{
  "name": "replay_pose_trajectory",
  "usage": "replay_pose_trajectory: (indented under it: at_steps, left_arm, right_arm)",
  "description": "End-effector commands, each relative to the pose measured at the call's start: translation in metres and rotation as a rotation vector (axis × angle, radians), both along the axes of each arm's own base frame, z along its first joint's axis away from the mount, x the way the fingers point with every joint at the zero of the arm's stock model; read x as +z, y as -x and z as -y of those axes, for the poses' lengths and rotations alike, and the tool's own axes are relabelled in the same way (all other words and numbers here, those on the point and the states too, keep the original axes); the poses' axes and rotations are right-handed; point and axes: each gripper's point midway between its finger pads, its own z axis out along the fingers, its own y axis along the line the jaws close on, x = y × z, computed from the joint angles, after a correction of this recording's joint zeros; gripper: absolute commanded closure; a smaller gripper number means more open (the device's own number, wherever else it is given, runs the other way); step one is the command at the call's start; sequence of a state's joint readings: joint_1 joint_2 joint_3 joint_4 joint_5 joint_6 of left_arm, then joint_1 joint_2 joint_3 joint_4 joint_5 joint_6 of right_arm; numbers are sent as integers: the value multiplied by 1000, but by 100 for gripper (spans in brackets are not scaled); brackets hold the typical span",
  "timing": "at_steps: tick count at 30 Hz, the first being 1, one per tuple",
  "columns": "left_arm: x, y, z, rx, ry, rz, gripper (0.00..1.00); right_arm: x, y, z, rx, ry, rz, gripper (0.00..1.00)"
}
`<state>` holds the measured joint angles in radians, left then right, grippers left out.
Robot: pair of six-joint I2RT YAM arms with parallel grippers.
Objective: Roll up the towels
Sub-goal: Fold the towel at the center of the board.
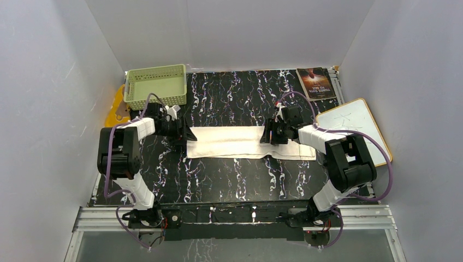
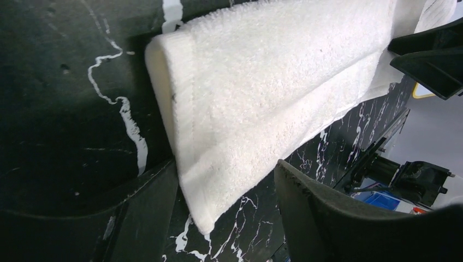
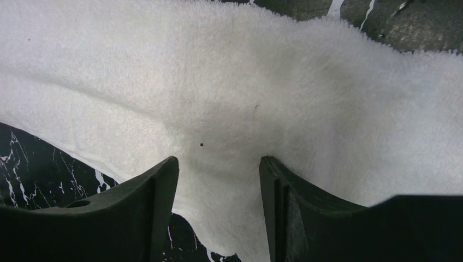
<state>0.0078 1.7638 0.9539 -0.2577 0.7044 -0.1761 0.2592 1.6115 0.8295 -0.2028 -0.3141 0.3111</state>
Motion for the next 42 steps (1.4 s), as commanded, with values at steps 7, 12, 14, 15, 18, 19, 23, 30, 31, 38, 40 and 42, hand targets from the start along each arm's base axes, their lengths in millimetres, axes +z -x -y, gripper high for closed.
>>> replay_pose_trajectory:
  at_steps: [7, 12, 14, 15, 18, 19, 23, 30, 31, 38, 40, 42]
  left_arm:
    - [-49, 32, 1, 18, -76, -208, 51]
    - [-38, 19, -2, 69, -80, -153, 93]
    - [-33, 15, 0, 84, -69, -137, 100]
    - [-32, 13, -1, 91, -73, -130, 100]
    - [-27, 9, -17, 130, -141, -117, 100]
    - [-24, 8, -29, 153, -179, -111, 100]
    - [-12, 5, -85, 262, -368, -90, 100]
    - [25, 12, -174, 435, -773, 22, 100]
    - [32, 12, -182, 450, -815, 49, 100]
    - [82, -10, -171, 427, -785, 149, 100]
    - [97, -21, -147, 379, -777, 143, 100]
    - [101, -26, -105, 282, -777, 115, 100]
  right_arm:
    - [-14, 25, 0, 36, -2, -77, 45]
    - [-15, 27, 0, 43, -2, -77, 45]
    - [-14, 26, 0, 43, 2, -75, 44]
    - [-13, 26, 1, 44, 8, -73, 43]
    - [0, 19, 3, 42, 26, -37, 30]
    - [9, 14, 3, 33, 21, -9, 21]
    - [50, -5, -1, -8, -26, 111, 4]
    - [82, -20, -1, -70, -57, 200, 2]
    - [80, -21, -1, -71, -53, 189, 2]
    - [77, -27, 7, -112, -1, 165, 2]
    - [77, -28, 9, -121, 10, 163, 2]
    - [78, -28, 10, -124, 19, 158, 2]
